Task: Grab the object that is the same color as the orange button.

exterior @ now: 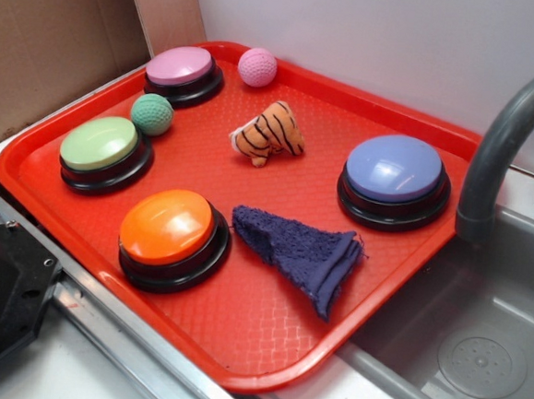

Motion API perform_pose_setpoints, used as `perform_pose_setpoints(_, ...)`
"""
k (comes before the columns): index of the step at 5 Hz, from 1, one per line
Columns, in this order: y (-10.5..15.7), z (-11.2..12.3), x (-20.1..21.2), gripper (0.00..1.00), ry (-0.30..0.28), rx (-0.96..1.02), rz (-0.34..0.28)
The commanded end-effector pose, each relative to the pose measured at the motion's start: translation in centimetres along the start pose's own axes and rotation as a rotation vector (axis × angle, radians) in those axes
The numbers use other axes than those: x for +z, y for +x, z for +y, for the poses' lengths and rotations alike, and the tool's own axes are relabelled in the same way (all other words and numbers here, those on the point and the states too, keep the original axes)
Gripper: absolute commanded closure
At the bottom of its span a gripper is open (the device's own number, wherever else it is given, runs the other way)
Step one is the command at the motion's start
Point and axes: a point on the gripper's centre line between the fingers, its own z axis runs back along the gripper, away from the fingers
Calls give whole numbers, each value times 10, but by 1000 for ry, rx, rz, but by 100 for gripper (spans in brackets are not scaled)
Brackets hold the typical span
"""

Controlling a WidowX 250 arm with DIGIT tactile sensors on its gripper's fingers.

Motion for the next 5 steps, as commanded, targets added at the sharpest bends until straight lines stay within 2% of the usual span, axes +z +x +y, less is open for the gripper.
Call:
perform_pose_setpoints(1, 0, 0, 0, 0, 0, 0, 0)
perform_pose_setpoints(2, 36, 17, 1, 0, -13, -5, 4)
perform_pose_setpoints(3, 85, 10, -9, 0, -50, -135, 21)
perform_pose_setpoints(4, 121, -11, -18, 0, -64, -282, 26)
perform_pose_setpoints(5, 161, -57, -49, 0, -96, -528, 72)
